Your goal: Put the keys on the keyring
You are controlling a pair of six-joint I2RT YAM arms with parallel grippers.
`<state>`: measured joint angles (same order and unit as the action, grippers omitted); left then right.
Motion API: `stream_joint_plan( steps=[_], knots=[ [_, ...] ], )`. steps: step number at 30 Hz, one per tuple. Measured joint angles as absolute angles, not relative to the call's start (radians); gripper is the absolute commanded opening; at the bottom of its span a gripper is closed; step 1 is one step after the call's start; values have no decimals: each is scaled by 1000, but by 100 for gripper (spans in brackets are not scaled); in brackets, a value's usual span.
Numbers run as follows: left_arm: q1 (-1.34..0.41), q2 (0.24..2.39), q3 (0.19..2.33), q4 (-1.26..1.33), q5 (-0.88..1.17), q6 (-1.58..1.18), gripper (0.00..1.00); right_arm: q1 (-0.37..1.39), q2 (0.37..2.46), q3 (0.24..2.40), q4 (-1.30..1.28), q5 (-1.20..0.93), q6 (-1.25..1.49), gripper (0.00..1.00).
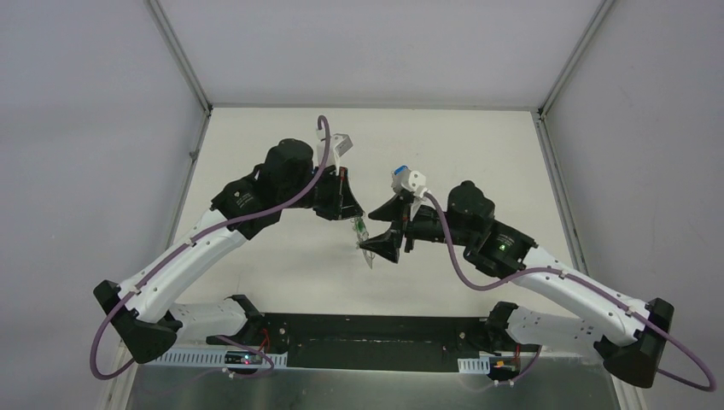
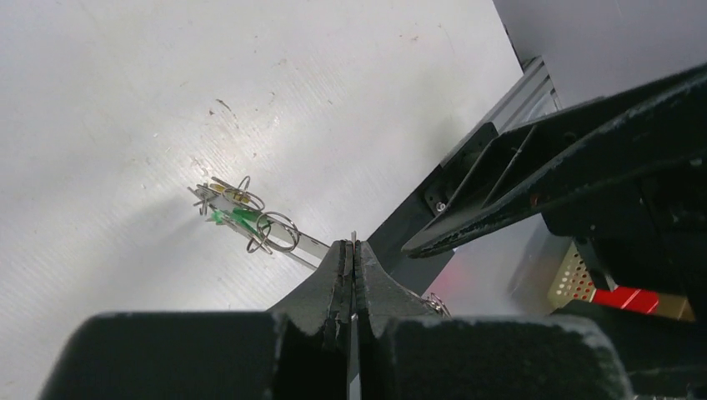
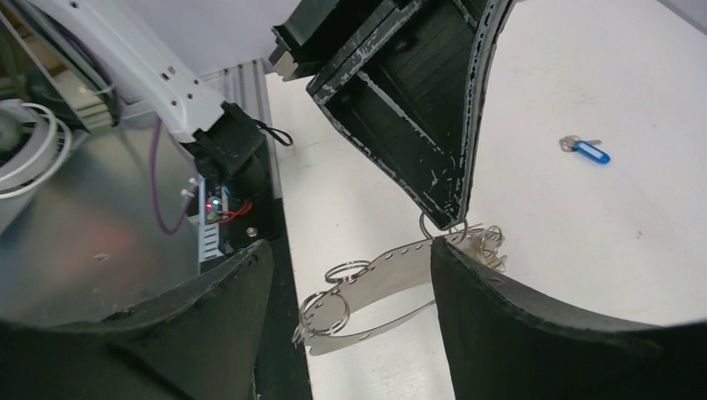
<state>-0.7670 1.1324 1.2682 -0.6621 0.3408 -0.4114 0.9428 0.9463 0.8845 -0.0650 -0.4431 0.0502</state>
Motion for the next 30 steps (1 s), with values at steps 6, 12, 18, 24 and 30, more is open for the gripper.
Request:
stream_joint_plan(
  steps=[6,12,18,24,30],
  knots=[
    [-767,1161,1298,-693,315,-467,0,1019,1010,943,-186,-273,-33,67],
    [-767,1176,1317,-717,314,-496,0,1054,1056,960,-273,-138,-96,29],
    [-767,1177,1321,-729,317,-524,0,1054,1052,957,-281,-58,-111,0],
    [-767,1176,1321,-733,323,-554,0,1058,1016,930,-261,-13,-113,0],
    [-767,1147,1319,-733,340,-600,0,1065,971,918,-244,-16,-114,0]
  ],
)
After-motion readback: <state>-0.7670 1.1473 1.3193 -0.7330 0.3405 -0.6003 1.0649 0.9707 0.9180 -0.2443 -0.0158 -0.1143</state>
